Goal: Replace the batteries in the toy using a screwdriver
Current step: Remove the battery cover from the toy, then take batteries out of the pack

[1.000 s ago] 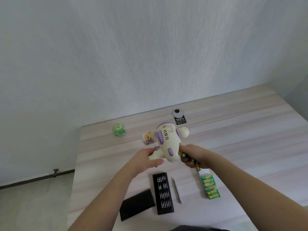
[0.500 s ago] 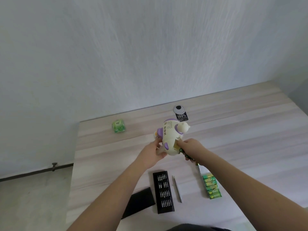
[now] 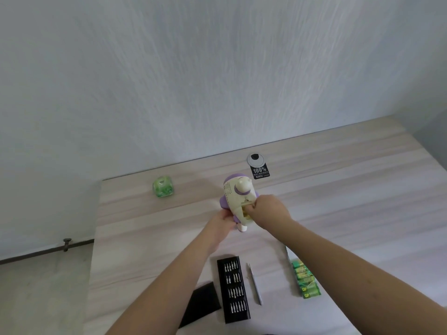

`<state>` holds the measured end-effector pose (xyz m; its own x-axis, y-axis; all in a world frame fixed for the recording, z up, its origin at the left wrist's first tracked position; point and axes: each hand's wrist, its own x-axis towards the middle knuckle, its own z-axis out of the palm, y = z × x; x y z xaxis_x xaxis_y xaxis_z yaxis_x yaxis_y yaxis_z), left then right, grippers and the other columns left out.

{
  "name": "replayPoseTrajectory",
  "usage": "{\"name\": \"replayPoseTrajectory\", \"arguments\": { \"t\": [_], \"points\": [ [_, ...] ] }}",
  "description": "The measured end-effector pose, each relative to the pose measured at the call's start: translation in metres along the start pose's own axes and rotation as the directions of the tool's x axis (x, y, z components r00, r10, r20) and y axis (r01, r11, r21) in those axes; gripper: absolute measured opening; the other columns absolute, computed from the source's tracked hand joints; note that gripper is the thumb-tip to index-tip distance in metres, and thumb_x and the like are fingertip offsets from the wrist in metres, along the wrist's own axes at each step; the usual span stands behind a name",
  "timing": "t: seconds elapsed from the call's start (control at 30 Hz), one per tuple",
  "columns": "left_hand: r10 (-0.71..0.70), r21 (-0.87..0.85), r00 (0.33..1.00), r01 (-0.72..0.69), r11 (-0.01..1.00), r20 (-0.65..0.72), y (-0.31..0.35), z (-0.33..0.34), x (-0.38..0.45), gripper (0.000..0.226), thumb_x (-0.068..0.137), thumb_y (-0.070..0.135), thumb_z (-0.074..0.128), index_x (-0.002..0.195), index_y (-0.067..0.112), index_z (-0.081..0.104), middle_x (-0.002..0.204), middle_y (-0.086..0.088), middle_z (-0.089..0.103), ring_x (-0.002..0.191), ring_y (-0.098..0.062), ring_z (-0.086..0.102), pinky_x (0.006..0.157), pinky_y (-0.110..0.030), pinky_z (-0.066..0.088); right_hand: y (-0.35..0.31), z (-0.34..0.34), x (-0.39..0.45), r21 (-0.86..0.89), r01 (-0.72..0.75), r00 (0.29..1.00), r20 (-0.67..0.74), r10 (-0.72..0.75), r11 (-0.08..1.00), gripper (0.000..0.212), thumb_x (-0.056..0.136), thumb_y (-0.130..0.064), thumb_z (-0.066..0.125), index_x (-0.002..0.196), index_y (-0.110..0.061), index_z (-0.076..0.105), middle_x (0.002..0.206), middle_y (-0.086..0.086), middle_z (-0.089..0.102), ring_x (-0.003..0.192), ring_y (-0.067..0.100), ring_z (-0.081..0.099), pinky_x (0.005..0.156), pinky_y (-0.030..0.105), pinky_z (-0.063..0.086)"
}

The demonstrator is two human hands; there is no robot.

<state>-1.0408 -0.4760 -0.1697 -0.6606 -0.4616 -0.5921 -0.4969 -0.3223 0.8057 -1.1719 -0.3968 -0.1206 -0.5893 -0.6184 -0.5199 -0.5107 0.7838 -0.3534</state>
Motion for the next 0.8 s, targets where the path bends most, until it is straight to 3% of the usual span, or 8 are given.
{"name": "replayPoseTrajectory", "arguments": {
  "t": [0.13,0.27,0.37,0.47,0.57,0.67,0.8],
  "points": [
    [-0.048,-0.116,0.999,0.050,0.992,0.013,0.001,-0.001,-0.001,0.027,0.091,0.001,0.051,0.106,0.021,0.063,0.099,0.003,0.067,0.095,-0.013,0.061,0.083,-0.022,0.044,-0.005,0.008,0.003,-0.022,0.012,1.000,0.008,-0.012,1.000,0.034,0.090,-0.036,0.041,0.070,-0.011,0.048,0.067,0.004,0.049,0.064,0.024,0.050,0.051,0.027,0.035],
    [-0.074,-0.126,0.997,0.074,0.989,0.004,-0.004,-0.006,0.002,0.033,0.093,0.000,0.048,0.117,0.019,0.060,0.105,0.002,0.066,0.115,-0.025,0.058,0.086,-0.025,0.044,-0.002,0.006,0.005,0.010,0.051,0.997,0.049,-0.052,0.999,0.038,0.092,-0.041,0.039,0.074,-0.009,0.052,0.074,0.010,0.060,0.067,0.028,0.062,0.060,0.033,0.048],
    [-0.109,-0.143,0.993,0.102,0.984,-0.039,-0.004,-0.007,0.002,0.037,0.093,-0.004,0.042,0.109,0.022,0.061,0.105,-0.001,0.066,0.110,-0.020,0.058,0.094,-0.031,0.043,0.006,0.005,0.006,0.051,0.103,0.985,0.133,-0.109,0.993,0.044,0.095,-0.049,0.040,0.073,-0.012,0.052,0.063,0.006,0.063,0.048,0.019,0.061,0.046,0.025,0.044],
    [-0.142,-0.152,0.986,0.129,0.980,-0.081,-0.008,-0.008,0.004,0.039,0.093,-0.004,0.039,0.104,0.025,0.062,0.104,0.000,0.068,0.107,-0.018,0.059,0.102,-0.036,0.041,0.016,0.007,0.004,0.167,0.099,0.979,0.160,-0.126,0.981,0.050,0.094,-0.057,0.042,0.075,-0.013,0.053,0.083,0.007,0.071,0.046,0.014,0.060,0.038,0.021,0.040],
    [-0.144,-0.156,0.985,0.128,0.979,-0.096,-0.009,-0.008,0.003,0.038,0.093,-0.006,0.037,0.103,0.021,0.062,0.097,0.002,0.068,0.094,-0.014,0.062,0.097,-0.034,0.043,0.027,0.013,0.003,0.337,0.016,0.986,0.153,-0.071,0.941,0.050,0.095,-0.054,0.041,0.084,-0.010,0.061,0.085,0.001,0.069,0.049,0.016,0.062,0.040,0.022,0.041],
    [-0.173,-0.142,0.969,0.149,0.978,-0.177,-0.014,-0.010,0.000,0.034,0.093,-0.006,0.034,0.104,0.015,0.058,0.090,-0.001,0.065,0.081,-0.015,0.059,0.078,-0.029,0.046,0.042,0.023,0.000,0.620,-0.166,0.980,0.190,0.058,0.766,0.044,0.096,-0.047,0.042,0.080,-0.010,0.062,0.069,0.003,0.060,0.053,0.023,0.057,0.047,0.028,0.039],
    [-0.191,-0.024,0.917,0.195,0.980,-0.351,-0.033,-0.009,-0.007,0.031,0.092,0.000,0.033,0.094,0.015,0.060,0.079,-0.004,0.062,0.071,-0.017,0.056,0.065,-0.027,0.045,0.063,0.046,-0.011,0.855,-0.437,0.896,0.387,0.216,0.279,0.030,0.098,-0.033,0.045,0.079,-0.011,0.055,0.062,0.003,0.046,0.047,0.014,0.047,0.038,0.020,0.033]
  ]
}}
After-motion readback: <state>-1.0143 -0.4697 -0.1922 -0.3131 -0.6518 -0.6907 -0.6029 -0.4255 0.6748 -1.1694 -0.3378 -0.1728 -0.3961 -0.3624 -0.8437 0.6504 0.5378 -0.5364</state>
